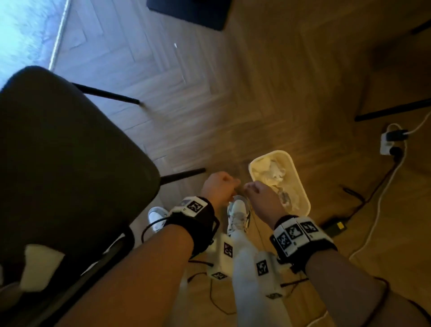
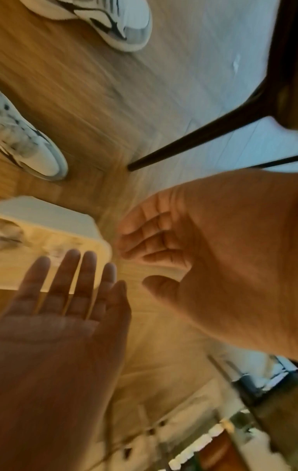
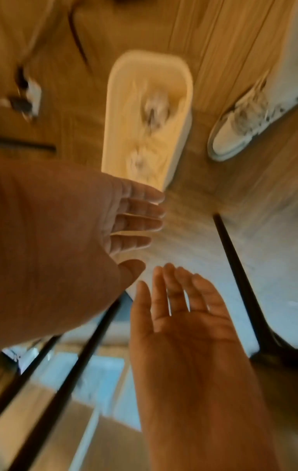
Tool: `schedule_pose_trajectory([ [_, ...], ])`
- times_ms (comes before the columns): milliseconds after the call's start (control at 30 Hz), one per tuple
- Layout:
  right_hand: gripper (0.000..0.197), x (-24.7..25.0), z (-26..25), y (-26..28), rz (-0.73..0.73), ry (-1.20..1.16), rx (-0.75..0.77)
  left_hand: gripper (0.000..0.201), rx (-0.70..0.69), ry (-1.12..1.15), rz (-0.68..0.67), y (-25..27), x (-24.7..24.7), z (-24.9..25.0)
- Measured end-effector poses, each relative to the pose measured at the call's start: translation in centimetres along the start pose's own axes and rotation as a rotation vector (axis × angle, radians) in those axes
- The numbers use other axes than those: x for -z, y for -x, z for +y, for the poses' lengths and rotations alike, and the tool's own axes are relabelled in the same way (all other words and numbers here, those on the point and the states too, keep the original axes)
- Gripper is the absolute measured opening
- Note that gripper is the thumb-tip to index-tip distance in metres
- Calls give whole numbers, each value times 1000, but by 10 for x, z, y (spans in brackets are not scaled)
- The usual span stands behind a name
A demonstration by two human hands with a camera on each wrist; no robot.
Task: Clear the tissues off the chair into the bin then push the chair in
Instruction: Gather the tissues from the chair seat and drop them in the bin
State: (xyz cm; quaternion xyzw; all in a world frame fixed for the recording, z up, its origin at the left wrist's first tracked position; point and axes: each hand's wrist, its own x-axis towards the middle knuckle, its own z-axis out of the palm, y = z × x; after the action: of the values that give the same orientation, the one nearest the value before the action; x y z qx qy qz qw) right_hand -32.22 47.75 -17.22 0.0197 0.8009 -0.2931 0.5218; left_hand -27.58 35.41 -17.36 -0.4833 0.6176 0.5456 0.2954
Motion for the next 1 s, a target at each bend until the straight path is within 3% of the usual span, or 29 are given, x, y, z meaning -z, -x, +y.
schedule_pose_trajectory([
  [167,26,-61,-116,27,-167,189,256,9,-51,503,139,54,129,-2],
  [233,23,-93,-160,37,-231,262,326,11,-90,575,205,74,185,-15],
  [333,20,-155,-211,53,-307,431,417,12,-58,510,318,101,273,-56],
  [533,24,-282,-264,80,-573,715,530,28,375,142,462,131,412,-206],
  [633,28,-335,-273,84,-635,852,558,44,533,-211,361,137,447,-270],
  [733,30,-378,-279,87,-715,962,552,55,629,-363,225,118,458,-332],
  [833,36,-409,-282,87,-735,1064,542,43,646,-438,17,111,449,-357],
  [900,44,-426,-278,86,-729,1139,527,38,606,-476,14,122,445,-352],
  [1000,60,-444,-266,84,-706,1216,512,60,545,-424,117,130,451,-354],
])
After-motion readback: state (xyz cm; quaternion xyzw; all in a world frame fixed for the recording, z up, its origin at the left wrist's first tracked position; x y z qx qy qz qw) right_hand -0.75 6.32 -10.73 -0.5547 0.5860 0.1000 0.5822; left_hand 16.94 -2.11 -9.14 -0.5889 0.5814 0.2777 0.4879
